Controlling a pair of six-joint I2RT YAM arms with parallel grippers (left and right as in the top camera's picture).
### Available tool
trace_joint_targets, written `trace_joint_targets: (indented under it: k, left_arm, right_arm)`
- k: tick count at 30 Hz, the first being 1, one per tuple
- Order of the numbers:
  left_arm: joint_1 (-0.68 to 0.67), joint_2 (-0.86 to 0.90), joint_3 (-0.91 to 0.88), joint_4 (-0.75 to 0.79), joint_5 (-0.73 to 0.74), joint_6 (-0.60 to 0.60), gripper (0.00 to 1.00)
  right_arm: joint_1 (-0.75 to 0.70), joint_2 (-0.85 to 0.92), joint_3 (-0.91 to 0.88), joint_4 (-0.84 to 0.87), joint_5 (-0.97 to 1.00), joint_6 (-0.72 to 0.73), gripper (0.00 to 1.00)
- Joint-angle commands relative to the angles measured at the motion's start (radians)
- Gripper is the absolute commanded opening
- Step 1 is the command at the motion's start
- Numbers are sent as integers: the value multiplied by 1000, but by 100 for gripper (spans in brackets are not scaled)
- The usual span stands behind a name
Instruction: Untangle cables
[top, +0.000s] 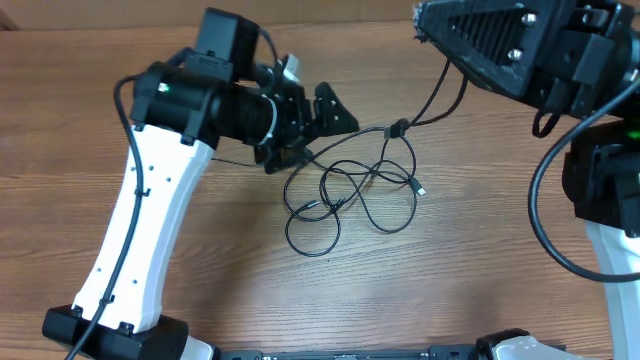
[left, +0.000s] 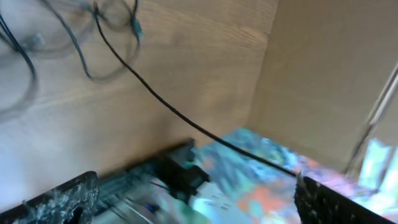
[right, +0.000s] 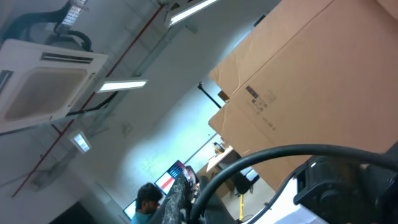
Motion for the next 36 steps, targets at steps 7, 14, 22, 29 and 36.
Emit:
trace_joint_targets:
  k: [7, 14, 22, 29, 36]
  left_arm:
    - [-37, 2, 13, 35, 101, -489, 100]
    - [-45, 2, 13, 172, 73, -660, 100]
    - [-89, 2, 13, 294, 66, -811, 98]
    - [-142, 3, 13, 315, 3, -914, 75]
    - [-143, 5, 13, 314, -18, -913, 49]
  right_arm:
    - [1, 32, 17, 7, -8, -79, 4]
    - [2, 32, 17, 25, -13, -84, 4]
    - [18, 31, 17, 52, -13, -87, 4]
    - [18, 31, 17, 51, -14, -87, 4]
    - [18, 31, 17, 51, -28, -87, 4]
